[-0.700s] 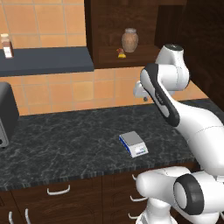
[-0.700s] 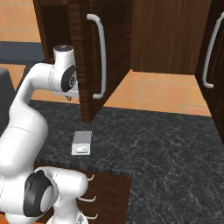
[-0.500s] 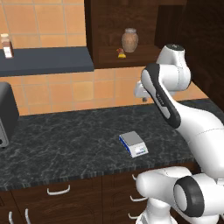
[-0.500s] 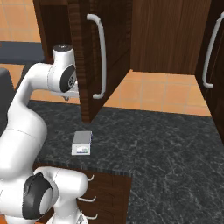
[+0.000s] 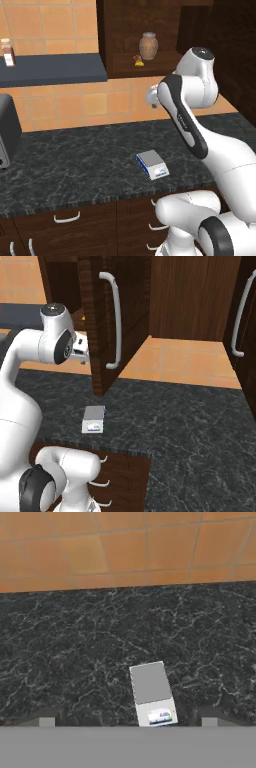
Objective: Pick the bar and place it on the digital scale for weighing, and close the cabinet.
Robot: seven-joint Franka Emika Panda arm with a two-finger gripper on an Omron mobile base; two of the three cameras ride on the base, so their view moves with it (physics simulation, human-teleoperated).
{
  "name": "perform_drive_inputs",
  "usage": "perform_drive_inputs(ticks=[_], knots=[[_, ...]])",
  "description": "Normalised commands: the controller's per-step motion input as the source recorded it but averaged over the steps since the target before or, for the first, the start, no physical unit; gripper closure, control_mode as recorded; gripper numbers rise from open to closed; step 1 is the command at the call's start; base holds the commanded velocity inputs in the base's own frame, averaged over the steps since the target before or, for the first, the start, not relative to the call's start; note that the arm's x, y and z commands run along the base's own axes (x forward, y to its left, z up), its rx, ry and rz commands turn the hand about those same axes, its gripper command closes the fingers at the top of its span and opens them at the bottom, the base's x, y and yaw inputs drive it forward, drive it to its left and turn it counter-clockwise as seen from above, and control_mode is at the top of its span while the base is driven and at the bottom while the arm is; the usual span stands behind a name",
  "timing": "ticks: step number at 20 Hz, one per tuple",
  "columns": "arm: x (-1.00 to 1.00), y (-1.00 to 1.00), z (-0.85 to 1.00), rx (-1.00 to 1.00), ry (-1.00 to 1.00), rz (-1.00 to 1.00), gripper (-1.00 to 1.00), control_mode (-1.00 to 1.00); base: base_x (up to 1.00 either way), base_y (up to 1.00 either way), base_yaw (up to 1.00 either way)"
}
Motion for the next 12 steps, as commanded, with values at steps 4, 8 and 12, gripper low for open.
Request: perform_drive_inputs(ticks=[4,8,12], knots=[[0.0,0.19,0.8,-0.07,-0.08,-0.04,-1.0,-1.0,0.0,0.0,0.0],[0.01,0.0,0.74,-0.09,-0.14,0.0,-1.0,-1.0,0.0,0.0,0.0],[0.15,0.0,0.56,-0.04,-0.27,0.0,-1.0,-1.0,0.0,0.0,0.0]])
